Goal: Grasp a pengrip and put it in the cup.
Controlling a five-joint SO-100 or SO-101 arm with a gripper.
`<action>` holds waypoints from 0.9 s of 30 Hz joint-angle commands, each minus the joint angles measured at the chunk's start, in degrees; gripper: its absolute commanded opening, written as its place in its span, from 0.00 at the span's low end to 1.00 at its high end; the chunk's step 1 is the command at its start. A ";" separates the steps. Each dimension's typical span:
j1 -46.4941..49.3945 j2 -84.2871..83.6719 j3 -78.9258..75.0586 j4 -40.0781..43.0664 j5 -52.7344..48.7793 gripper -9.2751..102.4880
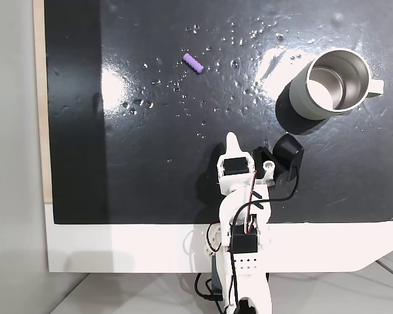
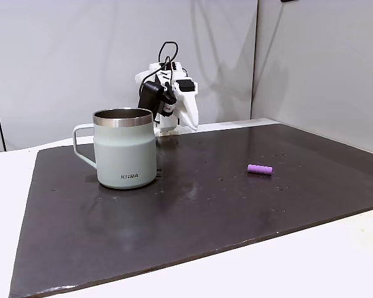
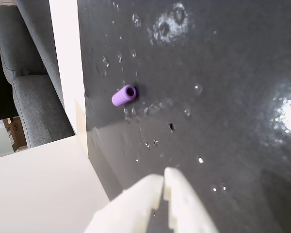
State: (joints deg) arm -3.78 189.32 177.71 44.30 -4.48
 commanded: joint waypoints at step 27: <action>-0.70 -23.82 -33.49 5.98 5.19 0.08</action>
State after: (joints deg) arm -5.27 174.81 155.65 49.31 -2.46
